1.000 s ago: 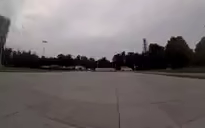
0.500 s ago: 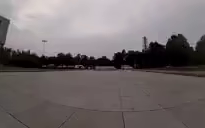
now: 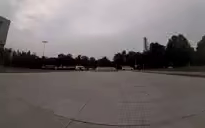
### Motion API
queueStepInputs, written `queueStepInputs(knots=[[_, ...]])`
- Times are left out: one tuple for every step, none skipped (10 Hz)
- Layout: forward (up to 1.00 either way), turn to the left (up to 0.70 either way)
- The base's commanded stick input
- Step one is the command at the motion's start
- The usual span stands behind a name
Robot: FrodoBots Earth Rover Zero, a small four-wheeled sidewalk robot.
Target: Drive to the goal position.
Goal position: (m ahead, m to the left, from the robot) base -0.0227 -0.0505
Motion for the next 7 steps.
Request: queueStepInputs(knots=[[0.7,0.01],[0.7,0.01],[0.7,0.01],[0.7,0.01],[0.7,0.01],[0.7,0.01],[0.7,0.01]])
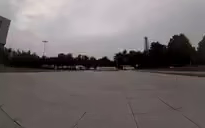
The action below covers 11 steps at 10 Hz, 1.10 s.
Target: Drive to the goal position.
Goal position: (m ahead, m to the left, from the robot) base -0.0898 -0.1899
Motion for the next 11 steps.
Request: queueStepInputs(knots=[[0.7,0.01],[0.7,0.01],[0.7,0.01],[0.7,0.01],[0.7,0.01],[0.7,0.01],[0.7,0.01],[0.7,0.01],[0.7,0.01],[0.7,0.01],[0.7,0.01]])
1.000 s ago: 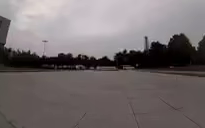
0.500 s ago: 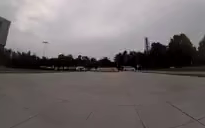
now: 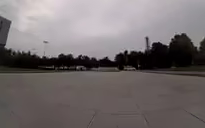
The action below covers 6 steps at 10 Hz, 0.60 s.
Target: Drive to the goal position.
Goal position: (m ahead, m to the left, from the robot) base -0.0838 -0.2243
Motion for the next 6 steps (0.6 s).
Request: queueStepInputs(knots=[[0.7,0.01],[0.7,0.01],[0.7,0.01],[0.7,0.01],[0.7,0.01],[0.7,0.01]])
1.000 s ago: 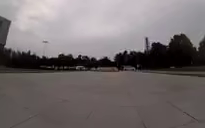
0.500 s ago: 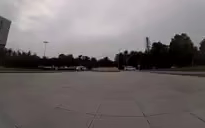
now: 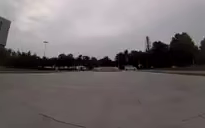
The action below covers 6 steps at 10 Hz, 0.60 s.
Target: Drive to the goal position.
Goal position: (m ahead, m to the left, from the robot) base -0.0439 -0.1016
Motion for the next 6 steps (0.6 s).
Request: queueStepInputs(knots=[[0.7,0.01],[0.7,0.01],[0.7,0.01],[0.7,0.01],[0.7,0.01],[0.7,0.01]])
